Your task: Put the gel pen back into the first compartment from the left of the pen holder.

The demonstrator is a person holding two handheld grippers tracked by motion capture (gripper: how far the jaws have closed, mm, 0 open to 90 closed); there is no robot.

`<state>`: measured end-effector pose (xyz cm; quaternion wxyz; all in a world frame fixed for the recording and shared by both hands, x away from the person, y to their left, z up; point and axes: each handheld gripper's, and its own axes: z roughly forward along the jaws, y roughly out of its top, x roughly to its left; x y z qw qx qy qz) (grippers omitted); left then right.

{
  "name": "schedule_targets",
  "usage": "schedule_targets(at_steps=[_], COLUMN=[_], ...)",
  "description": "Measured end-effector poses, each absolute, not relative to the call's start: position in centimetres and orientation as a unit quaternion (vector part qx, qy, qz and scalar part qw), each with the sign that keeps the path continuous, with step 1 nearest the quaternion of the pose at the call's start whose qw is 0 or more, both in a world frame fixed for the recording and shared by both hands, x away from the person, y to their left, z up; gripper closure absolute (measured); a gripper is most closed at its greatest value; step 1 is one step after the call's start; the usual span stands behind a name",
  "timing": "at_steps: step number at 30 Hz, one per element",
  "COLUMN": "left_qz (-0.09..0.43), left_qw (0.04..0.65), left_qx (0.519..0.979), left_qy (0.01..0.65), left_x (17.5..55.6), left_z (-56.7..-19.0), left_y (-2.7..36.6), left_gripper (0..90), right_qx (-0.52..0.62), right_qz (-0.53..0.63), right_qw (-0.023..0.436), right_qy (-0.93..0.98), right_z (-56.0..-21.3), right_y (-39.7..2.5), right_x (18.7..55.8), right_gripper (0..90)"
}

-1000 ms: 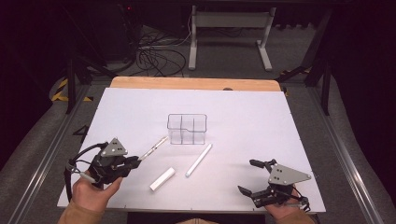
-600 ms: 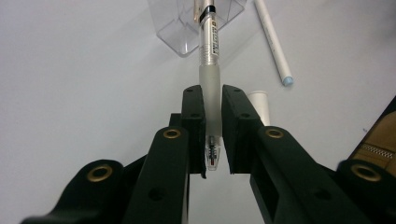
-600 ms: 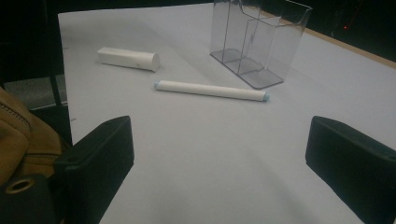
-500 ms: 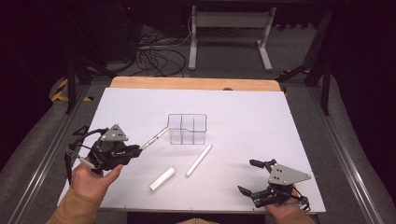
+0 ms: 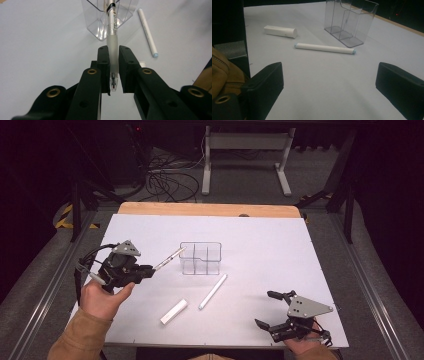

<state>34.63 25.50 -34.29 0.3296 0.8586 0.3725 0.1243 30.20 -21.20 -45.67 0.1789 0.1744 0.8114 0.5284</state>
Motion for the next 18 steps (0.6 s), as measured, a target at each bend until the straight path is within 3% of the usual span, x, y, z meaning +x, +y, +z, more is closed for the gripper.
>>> schedule_targets(at_steps=[18], left_qz=[0.1], left_qw=[0.301], left_qx=[0.871], left_qy=[0.375], left_x=[36.7], left_z=[-33.4], left_y=[25.2], left_gripper=[80.3], right_qx=[0.173], right_qz=[0.528], right_qw=[0.178], right_qy=[0.812], right_z=[-45.7], right_y=[-21.1], right_x=[30.2], right_gripper=[8.4])
